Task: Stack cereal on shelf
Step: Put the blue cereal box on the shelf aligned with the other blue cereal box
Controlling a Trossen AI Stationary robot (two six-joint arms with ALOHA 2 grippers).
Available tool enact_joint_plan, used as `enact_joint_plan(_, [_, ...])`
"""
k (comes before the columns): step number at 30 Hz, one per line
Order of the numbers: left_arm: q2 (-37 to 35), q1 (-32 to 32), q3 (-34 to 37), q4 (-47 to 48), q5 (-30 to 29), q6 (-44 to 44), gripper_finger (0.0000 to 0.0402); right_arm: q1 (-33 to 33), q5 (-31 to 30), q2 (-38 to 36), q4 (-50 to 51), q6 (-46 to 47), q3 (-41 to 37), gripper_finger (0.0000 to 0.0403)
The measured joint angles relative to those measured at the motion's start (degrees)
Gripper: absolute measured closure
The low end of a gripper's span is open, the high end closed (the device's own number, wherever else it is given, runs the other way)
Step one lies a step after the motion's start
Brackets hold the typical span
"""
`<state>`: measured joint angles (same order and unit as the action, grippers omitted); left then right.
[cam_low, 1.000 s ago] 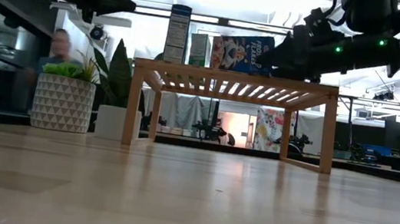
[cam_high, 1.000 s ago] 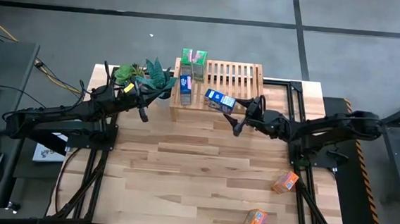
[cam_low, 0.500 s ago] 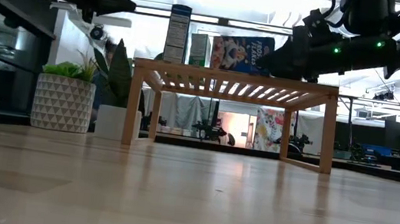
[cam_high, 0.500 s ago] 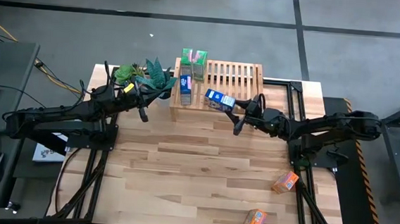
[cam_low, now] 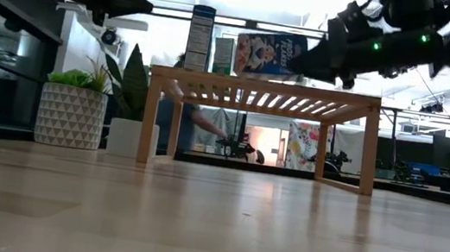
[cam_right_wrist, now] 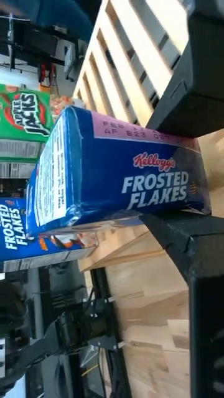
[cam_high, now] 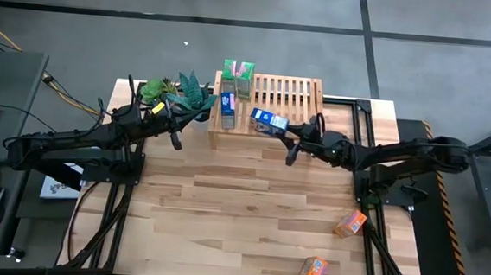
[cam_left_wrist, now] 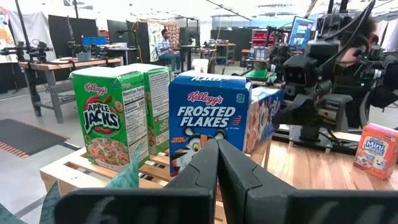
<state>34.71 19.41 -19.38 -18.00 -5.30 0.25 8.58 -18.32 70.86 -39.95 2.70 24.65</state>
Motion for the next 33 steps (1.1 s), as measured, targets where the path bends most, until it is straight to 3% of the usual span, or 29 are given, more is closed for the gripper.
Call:
enact_joint_plan(5, [0.0,0.0,0.0,0.0,0.0,0.0,0.0402,0.0,-0.5,-2.0,21.0,1.2,9.9,0.0246])
enact_joint_plan(11, [0.0,0.0,0.0,0.0,0.0,0.0,0.0402,-1.3,-5.7,0.1,62.8,6.1,37.1,0.0246])
enact_joint_plan(15, [0.0,0.0,0.0,0.0,0.0,0.0,0.0402,-2.8,-9.5,5.7,82.2,9.4,56.3,0.0247])
enact_joint_plan(22, [0.0,0.0,0.0,-0.1,0.0,0.0,0.0402,-1.8,-7.9,21.4,111.4,16.5,83.3,0.0247])
enact_joint_plan(27, [0.0,0.0,0.0,0.0,0.0,0.0,0.0401,-0.7,-6.9,31.8,123.0,16.3,94.4,0.0247])
enact_joint_plan(33, [0.0,0.0,0.0,0.0,0.0,0.0,0.0401,0.1,-2.2,39.6,124.1,11.0,101.4,0.0247])
